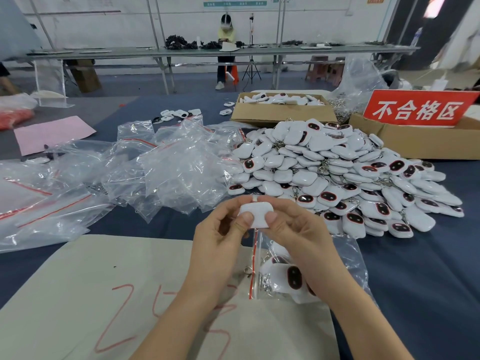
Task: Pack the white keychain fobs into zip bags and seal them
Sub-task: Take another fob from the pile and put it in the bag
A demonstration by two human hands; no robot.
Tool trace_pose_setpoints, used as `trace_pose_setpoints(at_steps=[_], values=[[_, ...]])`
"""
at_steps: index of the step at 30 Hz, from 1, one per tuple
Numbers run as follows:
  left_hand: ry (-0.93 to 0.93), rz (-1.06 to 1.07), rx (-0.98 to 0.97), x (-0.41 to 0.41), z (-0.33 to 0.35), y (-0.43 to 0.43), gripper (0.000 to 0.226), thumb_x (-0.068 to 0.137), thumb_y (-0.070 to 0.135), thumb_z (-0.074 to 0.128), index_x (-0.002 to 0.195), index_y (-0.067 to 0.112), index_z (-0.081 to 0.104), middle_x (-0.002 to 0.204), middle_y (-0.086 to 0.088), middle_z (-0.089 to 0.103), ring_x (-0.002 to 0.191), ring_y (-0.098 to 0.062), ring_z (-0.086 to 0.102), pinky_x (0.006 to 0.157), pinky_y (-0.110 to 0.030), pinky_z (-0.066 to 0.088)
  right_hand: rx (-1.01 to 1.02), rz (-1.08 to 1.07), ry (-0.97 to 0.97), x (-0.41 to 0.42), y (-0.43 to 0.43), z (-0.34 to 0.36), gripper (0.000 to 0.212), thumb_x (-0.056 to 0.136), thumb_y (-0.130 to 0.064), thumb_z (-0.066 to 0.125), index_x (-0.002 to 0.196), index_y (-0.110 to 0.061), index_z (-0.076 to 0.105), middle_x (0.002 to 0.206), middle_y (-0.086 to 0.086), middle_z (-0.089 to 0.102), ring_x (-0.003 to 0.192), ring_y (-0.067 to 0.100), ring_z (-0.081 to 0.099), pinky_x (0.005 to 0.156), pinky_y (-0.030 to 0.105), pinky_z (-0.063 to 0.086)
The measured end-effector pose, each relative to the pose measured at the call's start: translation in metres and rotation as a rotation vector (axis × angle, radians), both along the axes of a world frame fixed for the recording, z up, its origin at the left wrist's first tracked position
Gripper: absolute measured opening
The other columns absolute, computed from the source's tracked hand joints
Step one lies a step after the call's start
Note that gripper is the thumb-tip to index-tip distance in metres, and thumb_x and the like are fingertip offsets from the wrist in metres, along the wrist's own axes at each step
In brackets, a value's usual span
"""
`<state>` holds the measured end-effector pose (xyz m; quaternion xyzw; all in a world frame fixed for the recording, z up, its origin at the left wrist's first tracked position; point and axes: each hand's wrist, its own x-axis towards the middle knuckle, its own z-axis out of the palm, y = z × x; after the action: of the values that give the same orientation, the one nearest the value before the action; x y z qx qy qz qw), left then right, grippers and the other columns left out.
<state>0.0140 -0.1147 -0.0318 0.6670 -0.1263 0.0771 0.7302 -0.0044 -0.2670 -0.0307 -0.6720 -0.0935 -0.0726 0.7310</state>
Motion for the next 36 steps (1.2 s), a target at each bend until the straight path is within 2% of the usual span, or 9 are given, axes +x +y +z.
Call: trace_pose_setpoints(at_steps=[5, 10, 14, 18, 20, 23, 27, 31, 36], values=[[0.111, -0.013, -0.094, 0.001, 0.000, -0.001, 0.014, 0.094, 0.015, 0.066, 0.107, 0.017, 0.071, 0.095, 0.005, 0.077, 0.076, -0.009, 0.069, 0.068, -0.020, 0.056, -0.016, -0.008, -0.016, 0.000, 0.002, 0.002, 0.025, 0.095, -0.032, 0.060, 0.118, -0.037, 0.068, 0.115, -0.002, 0.073, 0.104, 0.018, 0.071, 0.091, 0.040, 0.058], [0.042, -0.178, -0.004, -0.005, -0.001, 0.000, 0.025, 0.095, 0.025, 0.068, 0.119, 0.020, 0.071, 0.107, 0.000, 0.078, 0.100, -0.019, 0.074, 0.084, -0.021, 0.057, 0.029, -0.082, -0.050, -0.001, 0.001, 0.007, 0.011, 0.085, -0.039, 0.068, 0.089, -0.028, 0.068, 0.087, -0.007, 0.073, 0.079, 0.009, 0.073, 0.068, 0.015, 0.054], [-0.032, -0.104, 0.084, -0.007, -0.002, -0.002, 0.016, 0.095, 0.020, 0.065, 0.108, 0.027, 0.074, 0.082, 0.001, 0.076, 0.076, -0.010, 0.071, 0.073, -0.024, 0.057, 0.002, -0.174, 0.024, 0.001, 0.000, 0.007, 0.022, 0.082, -0.043, 0.066, 0.075, -0.022, 0.063, 0.072, 0.002, 0.072, 0.063, 0.009, 0.068, 0.049, 0.009, 0.044], [0.064, 0.029, 0.179, 0.003, -0.001, 0.009, 0.016, 0.100, 0.029, 0.060, 0.102, 0.025, 0.076, 0.060, 0.004, 0.064, 0.054, -0.009, 0.056, 0.058, -0.019, 0.049, -0.185, -0.276, 0.029, 0.002, -0.006, 0.002, 0.018, 0.092, -0.041, 0.060, 0.085, -0.027, 0.070, 0.080, -0.005, 0.073, 0.069, 0.005, 0.066, 0.060, 0.022, 0.053], [0.137, 0.075, 0.310, 0.011, -0.003, 0.022, 0.021, 0.103, 0.027, 0.055, 0.096, 0.025, 0.075, 0.056, 0.007, 0.061, 0.051, -0.008, 0.054, 0.056, -0.018, 0.046, -0.313, -0.340, 0.020, 0.003, -0.013, -0.002, 0.013, 0.097, -0.040, 0.057, 0.093, -0.038, 0.070, 0.086, -0.014, 0.072, 0.074, 0.002, 0.064, 0.063, 0.019, 0.054], [0.255, -0.028, 0.442, 0.016, -0.005, 0.032, 0.025, 0.104, 0.027, 0.053, 0.091, 0.023, 0.074, 0.051, 0.003, 0.059, 0.046, -0.009, 0.053, 0.049, -0.019, 0.043, -0.511, -0.337, 0.021, 0.004, -0.019, -0.007, 0.015, 0.099, -0.038, 0.057, 0.108, -0.042, 0.067, 0.089, -0.021, 0.068, 0.082, -0.002, 0.062, 0.070, 0.018, 0.055], [0.304, -0.144, 0.545, 0.015, -0.004, 0.031, 0.027, 0.103, 0.025, 0.051, 0.090, 0.024, 0.075, 0.052, 0.000, 0.060, 0.041, -0.011, 0.054, 0.040, -0.018, 0.038, -0.787, -0.205, 0.098, 0.007, -0.018, -0.017, 0.033, 0.099, -0.043, 0.053, 0.129, -0.033, 0.062, 0.118, -0.021, 0.062, 0.111, -0.001, 0.056, 0.095, 0.027, 0.051], [0.346, -0.279, 0.512, 0.011, -0.002, 0.028, 0.015, 0.102, 0.028, 0.055, 0.111, 0.032, 0.067, 0.058, -0.004, 0.065, 0.050, -0.016, 0.056, 0.044, -0.022, 0.042, -0.668, -0.163, 0.124, 0.007, -0.016, -0.013, 0.030, 0.098, -0.032, 0.060, 0.127, -0.027, 0.064, 0.103, -0.022, 0.063, 0.091, -0.020, 0.055, 0.069, 0.002, 0.047], [0.438, -0.289, 0.398, 0.005, 0.005, 0.018, 0.022, 0.097, 0.029, 0.067, 0.108, 0.010, 0.066, 0.062, -0.005, 0.067, 0.050, -0.014, 0.055, 0.045, -0.019, 0.038, -0.602, -0.186, 0.110, 0.006, -0.017, -0.009, 0.024, 0.097, -0.024, 0.063, 0.118, -0.036, 0.067, 0.090, -0.018, 0.068, 0.088, -0.012, 0.059, 0.073, 0.003, 0.045]])
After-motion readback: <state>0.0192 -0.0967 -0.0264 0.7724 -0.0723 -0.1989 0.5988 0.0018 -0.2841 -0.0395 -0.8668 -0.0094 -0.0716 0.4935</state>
